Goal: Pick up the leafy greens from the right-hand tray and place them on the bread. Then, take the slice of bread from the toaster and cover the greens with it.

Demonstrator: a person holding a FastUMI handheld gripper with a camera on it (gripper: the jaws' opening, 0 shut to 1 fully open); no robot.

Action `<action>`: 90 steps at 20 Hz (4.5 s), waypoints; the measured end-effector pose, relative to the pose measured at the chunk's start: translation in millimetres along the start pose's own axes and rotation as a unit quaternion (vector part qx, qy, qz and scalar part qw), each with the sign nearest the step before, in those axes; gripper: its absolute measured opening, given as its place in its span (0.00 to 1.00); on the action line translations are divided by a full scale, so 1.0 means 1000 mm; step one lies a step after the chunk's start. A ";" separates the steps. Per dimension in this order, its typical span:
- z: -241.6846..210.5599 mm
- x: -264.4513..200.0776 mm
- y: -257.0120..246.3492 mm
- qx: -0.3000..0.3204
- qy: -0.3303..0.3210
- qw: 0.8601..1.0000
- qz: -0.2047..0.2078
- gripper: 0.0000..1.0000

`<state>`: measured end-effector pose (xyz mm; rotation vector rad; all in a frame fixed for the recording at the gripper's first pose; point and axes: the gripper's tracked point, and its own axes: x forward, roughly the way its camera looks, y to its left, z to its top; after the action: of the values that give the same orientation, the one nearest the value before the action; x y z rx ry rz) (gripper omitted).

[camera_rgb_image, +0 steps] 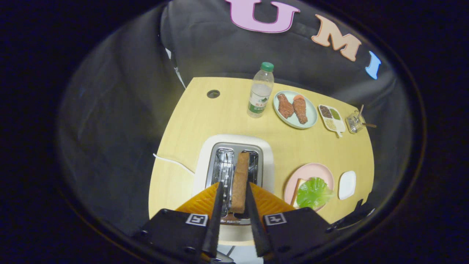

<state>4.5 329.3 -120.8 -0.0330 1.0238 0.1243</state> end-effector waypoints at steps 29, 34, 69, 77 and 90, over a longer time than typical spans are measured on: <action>0.033 -0.106 -0.095 0.080 -0.009 0.991 0.104 0.05; 0.015 -0.092 -0.153 0.085 0.002 0.994 0.070 0.05; -0.130 0.092 -0.287 0.229 0.093 0.968 0.049 0.24; -0.141 0.095 -0.298 0.237 0.116 0.964 0.030 0.64; -0.141 0.045 -0.337 0.157 0.099 0.982 -0.046 1.00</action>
<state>-52.1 -13.5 -242.5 0.1973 1.2284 -0.1288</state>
